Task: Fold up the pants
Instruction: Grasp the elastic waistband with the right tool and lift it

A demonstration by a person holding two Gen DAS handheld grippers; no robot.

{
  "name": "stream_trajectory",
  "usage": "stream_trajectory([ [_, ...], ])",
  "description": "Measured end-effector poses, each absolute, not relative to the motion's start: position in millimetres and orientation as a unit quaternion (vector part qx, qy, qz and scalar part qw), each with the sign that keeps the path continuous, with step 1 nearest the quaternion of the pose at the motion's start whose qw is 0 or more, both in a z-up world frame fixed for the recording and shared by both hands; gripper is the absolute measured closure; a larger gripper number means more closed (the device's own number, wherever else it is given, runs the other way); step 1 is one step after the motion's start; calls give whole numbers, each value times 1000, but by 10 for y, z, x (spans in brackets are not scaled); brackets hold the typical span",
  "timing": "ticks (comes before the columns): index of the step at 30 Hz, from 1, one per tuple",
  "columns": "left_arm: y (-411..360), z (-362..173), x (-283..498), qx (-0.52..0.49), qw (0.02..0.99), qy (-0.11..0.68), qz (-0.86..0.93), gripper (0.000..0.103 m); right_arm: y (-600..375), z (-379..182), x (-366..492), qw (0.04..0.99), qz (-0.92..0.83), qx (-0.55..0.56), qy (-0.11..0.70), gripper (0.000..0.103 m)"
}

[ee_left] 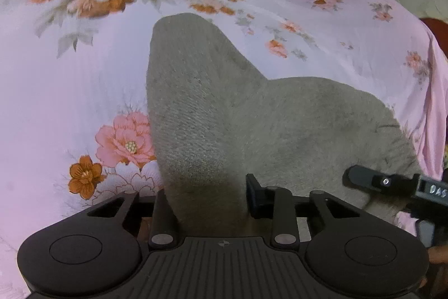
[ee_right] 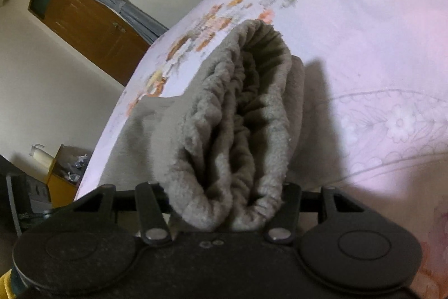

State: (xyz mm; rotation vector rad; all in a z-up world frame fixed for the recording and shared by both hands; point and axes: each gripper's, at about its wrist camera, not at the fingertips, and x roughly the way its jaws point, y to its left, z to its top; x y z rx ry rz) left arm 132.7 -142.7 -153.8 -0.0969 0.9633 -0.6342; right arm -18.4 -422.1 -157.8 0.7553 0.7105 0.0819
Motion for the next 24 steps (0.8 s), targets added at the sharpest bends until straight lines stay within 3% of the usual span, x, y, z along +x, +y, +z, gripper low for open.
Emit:
stream_trajectory([
  [13, -1295, -970, 878, -31, 872, 375, -315, 74, -4008, -1082, -189, 878, 74, 374, 290, 50],
  [24, -1328, -479, 1268, -58, 892, 326, -307, 74, -4102, -572, 314, 901, 105, 351, 232, 50],
])
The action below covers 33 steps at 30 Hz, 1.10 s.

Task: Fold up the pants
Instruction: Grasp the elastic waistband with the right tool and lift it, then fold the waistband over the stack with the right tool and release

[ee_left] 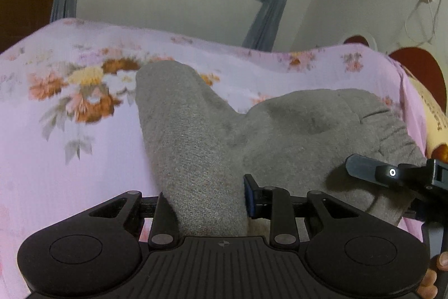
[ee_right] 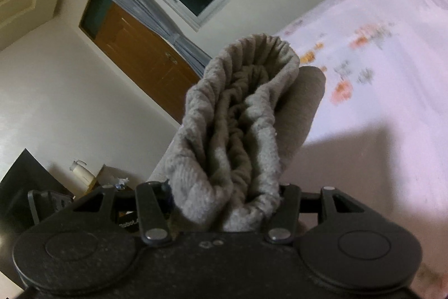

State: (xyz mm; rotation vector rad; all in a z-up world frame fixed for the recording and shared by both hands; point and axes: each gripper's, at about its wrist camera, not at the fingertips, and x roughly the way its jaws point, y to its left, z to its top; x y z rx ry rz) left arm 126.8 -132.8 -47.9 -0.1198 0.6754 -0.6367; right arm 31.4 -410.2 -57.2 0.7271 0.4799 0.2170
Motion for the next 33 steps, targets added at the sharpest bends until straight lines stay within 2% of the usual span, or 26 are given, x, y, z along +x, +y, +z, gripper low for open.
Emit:
stream_trajectory([
  [6, -1500, -425, 1691, -57, 898, 318, -297, 74, -4250, -579, 666, 903, 109, 353, 220, 50],
  [16, -1887, -734, 2342, -45, 904, 323, -276, 74, -4583, -940, 1242, 895, 98, 369, 230, 50],
  [27, -1899, -1482, 2622, -16, 894, 382, -235, 73, -4706, -1645, 1435, 878, 48, 386, 280, 49],
  [28, -1864, -1554, 2631, -19, 892, 388, -233, 69, -4736, -1694, 1413, 876, 38, 390, 282, 48],
  [29, -1842, -1599, 2636, -19, 891, 391, -229, 60, -4750, -1723, 1402, 875, 28, 388, 289, 46],
  [32, -1850, -1645, 2652, -8, 892, 398, -215, 47, -4709, -1749, 1383, 882, -6, 350, 315, 39],
  [33, -1850, -1638, 2665, -7, 892, 400, -212, 46, -4685, -1725, 1372, 885, -22, 337, 320, 36],
])
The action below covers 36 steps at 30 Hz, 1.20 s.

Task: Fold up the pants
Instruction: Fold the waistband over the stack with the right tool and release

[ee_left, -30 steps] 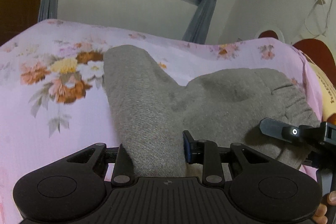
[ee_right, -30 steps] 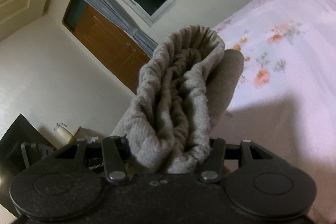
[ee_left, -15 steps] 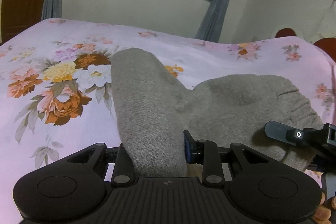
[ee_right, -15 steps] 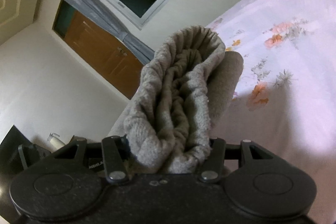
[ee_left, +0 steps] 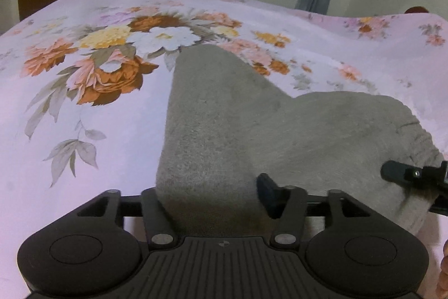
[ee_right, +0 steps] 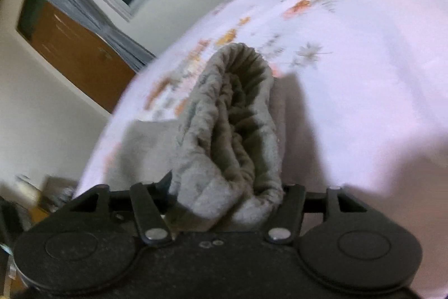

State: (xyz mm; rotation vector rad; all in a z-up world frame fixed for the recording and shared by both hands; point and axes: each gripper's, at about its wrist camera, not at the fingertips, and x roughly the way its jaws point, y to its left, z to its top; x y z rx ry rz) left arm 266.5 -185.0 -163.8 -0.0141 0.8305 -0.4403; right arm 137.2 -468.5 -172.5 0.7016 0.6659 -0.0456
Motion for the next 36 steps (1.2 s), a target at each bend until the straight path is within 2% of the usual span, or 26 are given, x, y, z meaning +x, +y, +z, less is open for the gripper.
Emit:
stream_trajectory([
  [2, -1843, -1608, 2671, -5, 891, 406, -204, 42, -4673, -1684, 1325, 890, -39, 324, 319, 32],
  [5, -1806, -1502, 2607, 0, 896, 404, -183, 41, -4696, -1539, 1214, 900, -74, 302, 305, 24],
  [7, -1799, -1390, 2496, 18, 909, 382, -163, 41, -4691, -1405, 1127, 909, -87, 286, 292, 24],
  [10, -1797, -1194, 2307, 35, 925, 342, -164, 41, -4558, -1180, 1029, 927, -87, 238, 275, 32],
  [14, -1873, -1048, 2141, 39, 923, 334, -189, 41, -4209, -954, 973, 950, -78, 163, 255, 45],
  [19, -1988, -1201, 2053, 47, 911, 363, -188, 41, -3948, -1017, 1028, 950, -63, 136, 275, 50],
  [24, -2048, -1428, 2035, 63, 905, 379, -181, 40, -3908, -1289, 1055, 940, -71, 119, 313, 51],
  [27, -2099, -1422, 2026, 68, 904, 382, -182, 31, -3887, -1284, 1041, 939, -69, 120, 315, 50],
  [29, -2131, -1407, 2013, 69, 900, 386, -189, 11, -3900, -1214, 1005, 941, -59, 137, 305, 45],
  [30, -2151, -1402, 2002, 72, 899, 387, -191, 6, -3893, -1180, 973, 941, -57, 142, 300, 44],
  [36, -2183, -1386, 1953, 66, 896, 395, -191, 0, -3820, -1086, 809, 945, -60, 143, 289, 39],
])
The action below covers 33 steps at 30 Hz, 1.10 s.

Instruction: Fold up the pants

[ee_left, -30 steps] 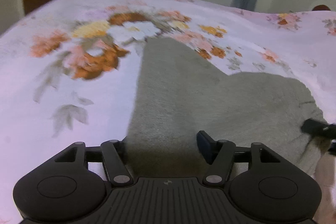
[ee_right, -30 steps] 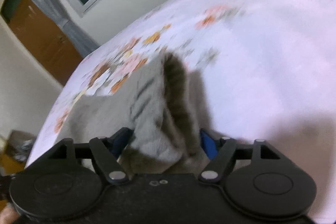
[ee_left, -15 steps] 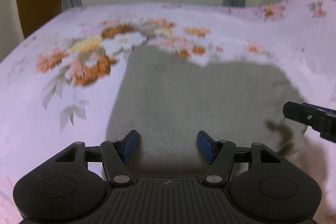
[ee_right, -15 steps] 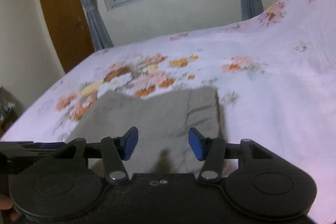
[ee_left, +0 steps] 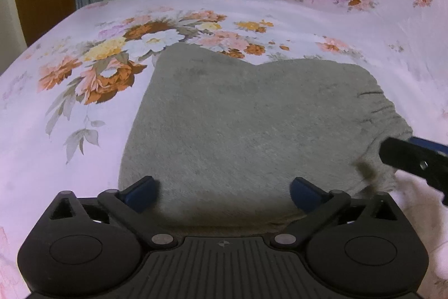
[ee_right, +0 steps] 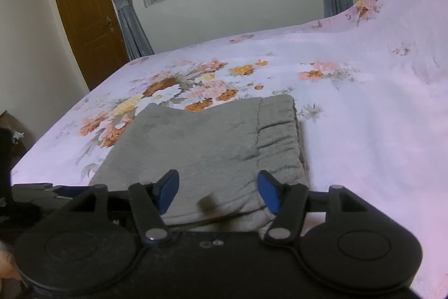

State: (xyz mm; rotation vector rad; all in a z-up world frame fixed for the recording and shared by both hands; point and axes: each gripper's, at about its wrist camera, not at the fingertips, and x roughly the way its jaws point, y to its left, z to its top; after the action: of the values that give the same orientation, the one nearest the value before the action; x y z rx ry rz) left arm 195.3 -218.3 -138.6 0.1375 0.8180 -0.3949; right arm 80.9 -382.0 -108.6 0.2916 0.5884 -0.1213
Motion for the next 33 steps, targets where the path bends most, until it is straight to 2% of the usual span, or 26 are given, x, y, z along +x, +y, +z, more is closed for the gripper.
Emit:
stream_trajectory([
  [5, -2165, -1343, 1911, 58, 893, 413, -168, 0, -3829, -1042, 663, 942, -63, 159, 287, 37],
  [12, -2147, -1298, 1734, 99, 879, 432, -175, 0, -3823, -1027, 494, 935, -54, 181, 299, 29],
  [15, -2070, -1193, 1551, 93, 895, 404, -163, 0, -3781, -1013, 402, 930, -51, 189, 310, 25],
  [18, -1936, -1036, 1378, 70, 904, 391, -160, 0, -3723, -950, 273, 928, -46, 195, 314, 19],
  [20, -1814, -917, 1242, 52, 910, 380, -155, 0, -3680, -887, 178, 927, -43, 197, 316, 9],
  [24, -1620, -683, 959, 46, 919, 363, -145, 0, -3568, -718, -61, 930, -32, 194, 310, 1],
  [33, -1294, -179, 210, 60, 928, 337, -150, 0, -3180, -190, -707, 940, -17, 154, 304, 0],
])
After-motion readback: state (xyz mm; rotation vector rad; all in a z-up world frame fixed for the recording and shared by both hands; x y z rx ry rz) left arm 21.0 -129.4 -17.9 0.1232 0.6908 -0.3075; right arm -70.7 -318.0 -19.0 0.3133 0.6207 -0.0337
